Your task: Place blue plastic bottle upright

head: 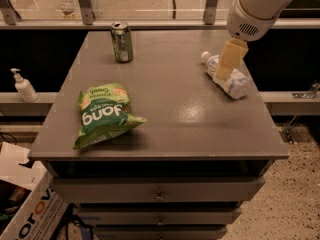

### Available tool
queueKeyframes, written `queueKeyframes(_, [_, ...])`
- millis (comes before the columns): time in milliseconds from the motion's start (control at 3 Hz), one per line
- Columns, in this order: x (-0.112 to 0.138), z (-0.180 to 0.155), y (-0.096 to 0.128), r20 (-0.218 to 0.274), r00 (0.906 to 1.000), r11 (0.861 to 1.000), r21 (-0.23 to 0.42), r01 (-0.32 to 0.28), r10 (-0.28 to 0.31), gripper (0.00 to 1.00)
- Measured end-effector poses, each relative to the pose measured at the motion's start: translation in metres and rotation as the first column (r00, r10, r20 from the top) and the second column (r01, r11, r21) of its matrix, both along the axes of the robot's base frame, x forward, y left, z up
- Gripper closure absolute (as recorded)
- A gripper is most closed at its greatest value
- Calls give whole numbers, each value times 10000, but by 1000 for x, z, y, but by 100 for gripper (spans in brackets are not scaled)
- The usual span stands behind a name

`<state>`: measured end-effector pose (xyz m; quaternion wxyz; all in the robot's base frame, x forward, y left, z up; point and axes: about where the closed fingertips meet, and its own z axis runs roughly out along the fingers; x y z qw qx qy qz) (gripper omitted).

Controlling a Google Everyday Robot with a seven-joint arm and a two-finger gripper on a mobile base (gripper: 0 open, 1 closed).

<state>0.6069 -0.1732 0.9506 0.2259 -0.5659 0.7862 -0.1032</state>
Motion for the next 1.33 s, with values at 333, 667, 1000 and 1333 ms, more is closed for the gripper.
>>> queueKeyframes(333, [5, 1, 6, 55, 9999, 9994, 336, 95, -96, 0])
queueKeyframes(667, [29, -3, 10, 30, 9966, 9953, 509, 819, -821, 0])
queueKeyframes(1000, [61, -15, 5, -304, 9753, 9729, 701, 2205, -2188, 0])
queueKeyframes(1333, [85, -32, -4, -821, 9305, 9275, 867, 3635, -3570, 0])
